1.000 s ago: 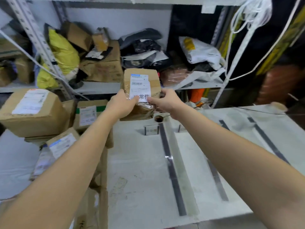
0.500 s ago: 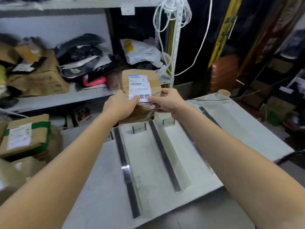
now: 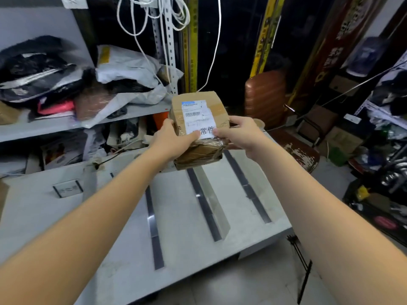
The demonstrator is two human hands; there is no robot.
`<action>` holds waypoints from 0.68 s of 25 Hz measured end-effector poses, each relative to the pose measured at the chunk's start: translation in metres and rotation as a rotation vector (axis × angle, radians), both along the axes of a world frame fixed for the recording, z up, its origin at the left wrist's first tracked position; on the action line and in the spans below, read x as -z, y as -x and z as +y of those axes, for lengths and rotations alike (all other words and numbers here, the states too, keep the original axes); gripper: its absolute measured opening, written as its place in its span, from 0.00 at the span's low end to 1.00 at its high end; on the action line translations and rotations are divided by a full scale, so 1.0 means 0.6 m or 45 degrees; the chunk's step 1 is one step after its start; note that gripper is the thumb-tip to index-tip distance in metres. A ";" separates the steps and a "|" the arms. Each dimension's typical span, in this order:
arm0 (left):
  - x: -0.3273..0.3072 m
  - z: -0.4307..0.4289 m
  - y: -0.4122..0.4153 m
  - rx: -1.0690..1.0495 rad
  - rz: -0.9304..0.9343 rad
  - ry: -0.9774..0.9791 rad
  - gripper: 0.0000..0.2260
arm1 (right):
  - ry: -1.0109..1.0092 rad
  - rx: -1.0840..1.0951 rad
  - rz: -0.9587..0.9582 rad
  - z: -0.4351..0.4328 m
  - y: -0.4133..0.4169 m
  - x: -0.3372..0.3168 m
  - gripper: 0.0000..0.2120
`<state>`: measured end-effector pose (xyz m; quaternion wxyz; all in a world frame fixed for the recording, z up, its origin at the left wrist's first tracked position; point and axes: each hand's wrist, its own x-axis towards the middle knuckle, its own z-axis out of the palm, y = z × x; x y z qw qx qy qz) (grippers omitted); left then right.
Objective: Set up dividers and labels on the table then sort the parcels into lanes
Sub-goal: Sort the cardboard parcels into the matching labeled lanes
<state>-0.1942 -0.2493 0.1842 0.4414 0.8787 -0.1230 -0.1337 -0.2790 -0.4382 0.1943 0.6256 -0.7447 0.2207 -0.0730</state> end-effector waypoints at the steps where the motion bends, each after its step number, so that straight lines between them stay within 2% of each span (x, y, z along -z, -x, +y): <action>1: 0.009 -0.023 0.005 0.031 0.008 0.008 0.38 | 0.009 0.009 0.012 -0.024 0.010 0.005 0.20; 3: 0.029 -0.067 0.010 0.104 0.015 0.013 0.37 | 0.000 0.048 0.048 -0.064 0.026 0.016 0.21; 7: 0.085 -0.139 0.005 0.236 0.089 0.022 0.41 | 0.000 0.124 0.180 -0.121 0.044 0.049 0.21; 10: 0.118 -0.174 0.009 0.331 0.161 0.007 0.39 | -0.004 0.161 0.270 -0.153 0.049 0.072 0.24; 14: 0.157 -0.205 0.009 0.293 0.172 -0.028 0.36 | -0.047 0.172 0.338 -0.191 0.041 0.120 0.29; 17: 0.187 -0.219 0.023 0.214 0.168 -0.083 0.33 | -0.102 0.142 0.358 -0.209 0.036 0.158 0.29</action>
